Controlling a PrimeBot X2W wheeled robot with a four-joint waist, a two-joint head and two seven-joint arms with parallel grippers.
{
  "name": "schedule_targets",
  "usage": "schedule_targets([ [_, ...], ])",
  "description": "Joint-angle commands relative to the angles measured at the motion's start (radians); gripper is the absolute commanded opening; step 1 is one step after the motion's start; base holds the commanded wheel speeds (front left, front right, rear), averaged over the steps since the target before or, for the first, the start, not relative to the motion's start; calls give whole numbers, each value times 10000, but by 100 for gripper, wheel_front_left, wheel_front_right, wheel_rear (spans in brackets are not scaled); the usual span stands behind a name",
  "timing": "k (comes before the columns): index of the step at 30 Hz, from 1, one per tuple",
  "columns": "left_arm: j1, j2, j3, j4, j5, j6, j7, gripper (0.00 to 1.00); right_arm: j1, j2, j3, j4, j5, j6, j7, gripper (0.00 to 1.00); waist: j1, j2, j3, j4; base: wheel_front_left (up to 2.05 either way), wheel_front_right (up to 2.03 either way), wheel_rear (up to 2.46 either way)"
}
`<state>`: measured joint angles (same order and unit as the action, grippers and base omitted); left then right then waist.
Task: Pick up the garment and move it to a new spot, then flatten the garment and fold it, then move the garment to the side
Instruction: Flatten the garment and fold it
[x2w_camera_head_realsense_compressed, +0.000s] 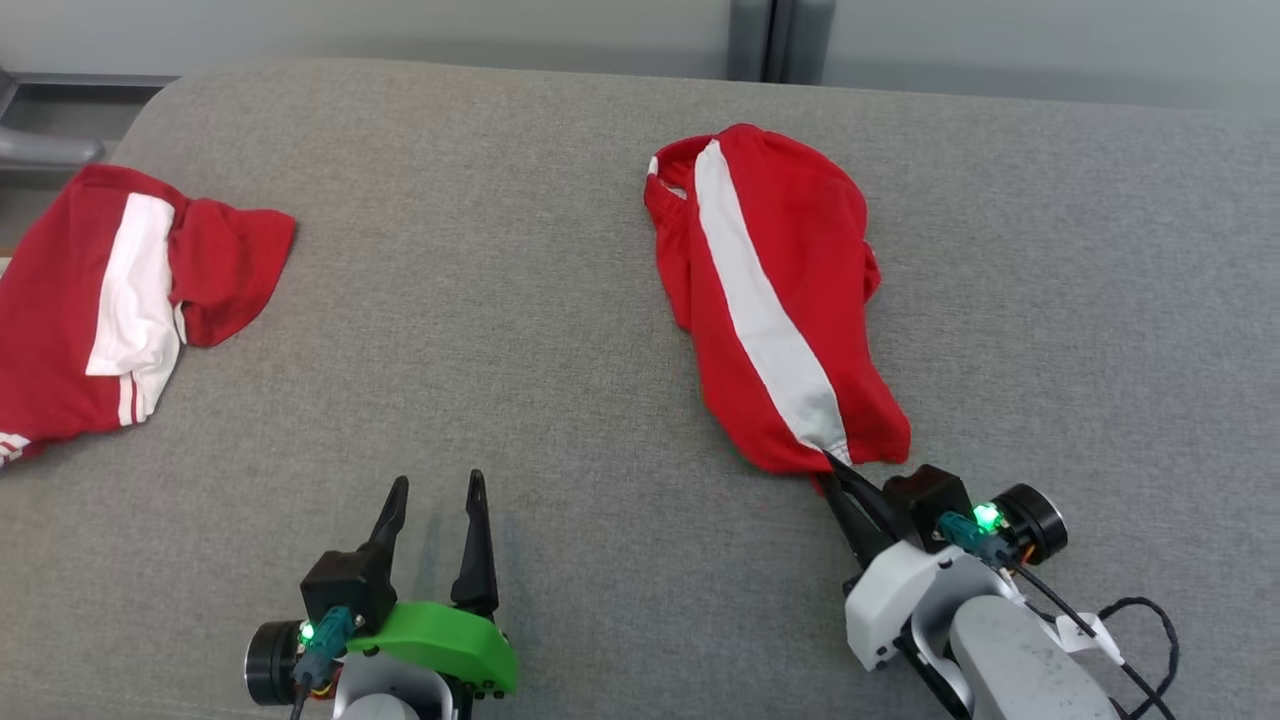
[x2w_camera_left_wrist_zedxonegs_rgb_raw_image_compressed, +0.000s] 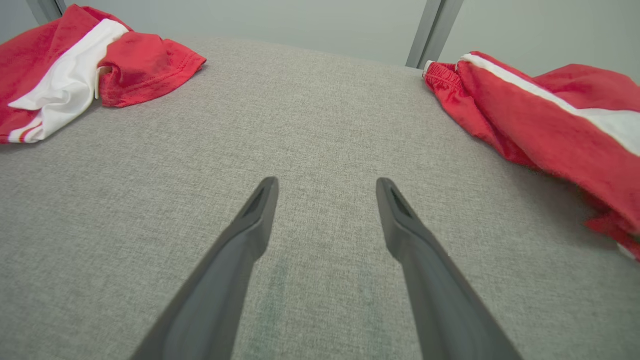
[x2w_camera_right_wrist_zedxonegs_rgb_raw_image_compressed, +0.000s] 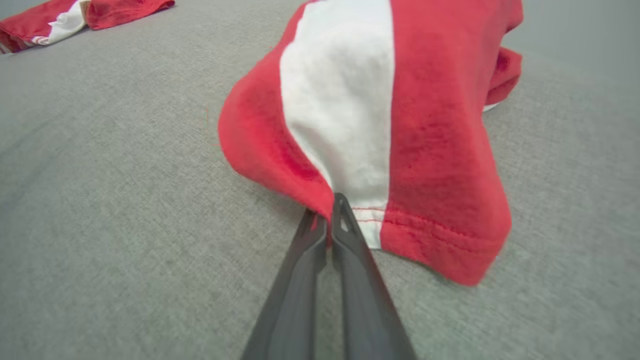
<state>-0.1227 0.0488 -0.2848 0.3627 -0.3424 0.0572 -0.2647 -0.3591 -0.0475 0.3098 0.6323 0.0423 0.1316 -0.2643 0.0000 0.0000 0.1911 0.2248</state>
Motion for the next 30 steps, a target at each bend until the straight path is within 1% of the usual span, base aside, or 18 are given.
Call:
schedule_targets([
  [1, 73, 33, 36, 13, 14, -62, 5, 100, 248, -115, -244, -170, -205, -17, -1, 0, 0, 0, -287, -393, 0, 0, 0],
  [5, 165, 36, -2, 7, -37, -102, 5, 100, 782, -573, -924, -809, -586, -17, -1, 0, 0, 0, -518, -818, 0, 0, 0],
  [12, 361, 36, -109, 68, -61, -124, 6, 100, 1791, -1638, -2097, -1873, -1036, -17, -1, 0, 0, 0, -903, -1612, 0, 0, 0],
  [15, 359, 36, -160, 75, -60, -135, 5, 100, 2067, -1919, -2576, -2027, -1114, -17, -1, 0, 0, 0, -908, -1930, 0, 0, 0],
  [17, 348, 36, -188, 111, -78, -140, 5, 100, 2212, -1954, -2930, -2067, -1194, -17, -1, 0, 0, 0, -881, -2123, 0, 0, 0],
  [19, 281, 37, -224, 117, -95, -137, 5, 100, 2254, -1925, -3275, -2145, -1276, -17, -1, 13, 0, 0, -814, -2285, 0, 0, 0],
  [20, 235, 37, -247, 127, -148, -136, 6, 100, 2244, -1897, -3460, -2189, -1349, -17, -1, 24, 0, 0, -774, -2361, 0, 0, 0],
  [21, 189, 37, -256, 119, -157, -139, 5, 100, 2213, -1839, -3563, -2224, -1400, -17, -1, 30, 0, 0, -730, -2424, 0, 0, 0],
  [22, 119, 37, -294, 118, -153, -168, 6, 100, 2148, -1760, -3661, -2300, -1473, -17, -1, 70, 0, 0, -675, -2488, 0, 0, 0],
  [23, 83, 37, -294, 114, -190, -166, 5, 100, 2080, -1690, -3686, -2385, -1508, -16, -1, 100, 0, 0, -634, -2547, 0, 0, 0],
  [30, -499, 37, -576, 36, -410, -326, 5, 100, 1848, -1241, -3684, -3539, -1435, -17, -1, 100, 0, 0, -322, -2887, 0, 0, 0],
])
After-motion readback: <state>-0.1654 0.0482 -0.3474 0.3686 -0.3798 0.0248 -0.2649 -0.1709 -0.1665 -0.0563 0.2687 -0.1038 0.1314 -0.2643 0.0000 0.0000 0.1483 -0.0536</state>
